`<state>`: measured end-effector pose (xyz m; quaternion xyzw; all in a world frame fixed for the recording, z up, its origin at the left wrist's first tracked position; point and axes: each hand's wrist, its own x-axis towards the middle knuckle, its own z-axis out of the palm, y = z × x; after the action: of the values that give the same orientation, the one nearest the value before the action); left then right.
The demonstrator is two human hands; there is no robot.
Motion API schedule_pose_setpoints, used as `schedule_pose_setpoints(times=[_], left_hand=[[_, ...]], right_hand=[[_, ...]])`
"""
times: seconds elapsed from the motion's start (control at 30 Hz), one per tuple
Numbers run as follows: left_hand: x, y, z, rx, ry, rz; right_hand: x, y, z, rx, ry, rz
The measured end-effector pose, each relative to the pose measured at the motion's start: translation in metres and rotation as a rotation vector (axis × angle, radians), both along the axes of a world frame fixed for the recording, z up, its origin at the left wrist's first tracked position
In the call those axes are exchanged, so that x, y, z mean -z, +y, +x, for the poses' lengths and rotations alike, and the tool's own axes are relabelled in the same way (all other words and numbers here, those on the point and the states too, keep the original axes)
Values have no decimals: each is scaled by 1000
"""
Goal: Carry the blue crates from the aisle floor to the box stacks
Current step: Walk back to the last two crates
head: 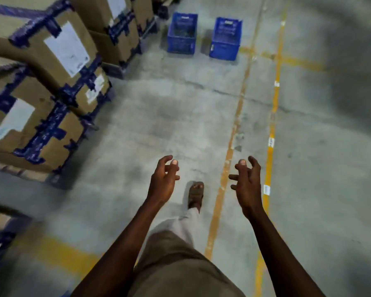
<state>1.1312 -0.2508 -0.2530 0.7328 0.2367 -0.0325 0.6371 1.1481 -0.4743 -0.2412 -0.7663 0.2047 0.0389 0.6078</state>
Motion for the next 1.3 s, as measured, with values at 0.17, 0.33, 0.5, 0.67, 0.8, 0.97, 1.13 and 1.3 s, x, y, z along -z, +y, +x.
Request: schedule_pose_setpoints(times=[0.17, 0.33, 0.5, 0.67, 0.8, 0.97, 1.13, 1.3], left_hand=[[-10, -56, 206, 135, 35, -46], [-37, -102, 376, 259, 2, -32], [-35, -158, 543, 372, -16, 12], [-15, -225, 718, 422, -17, 54], [-28, -274, 844, 427, -4, 45], [-48, -321, 994, 345, -21, -10], [-33, -357, 1150, 255, -19, -33], [-6, -383, 1315, 190, 8, -30]], right_hand=[[-16, -52, 176, 94, 52, -25], [-31, -96, 331, 137, -5, -48], [-18, -146, 481, 204, -11, -3], [11, -214, 639, 265, 3, 40], [6, -261, 766, 241, 41, 54], [-30, -308, 933, 154, 25, 28], [-26, -356, 1110, 73, -8, -20], [-5, -390, 1285, 10, 47, -36]])
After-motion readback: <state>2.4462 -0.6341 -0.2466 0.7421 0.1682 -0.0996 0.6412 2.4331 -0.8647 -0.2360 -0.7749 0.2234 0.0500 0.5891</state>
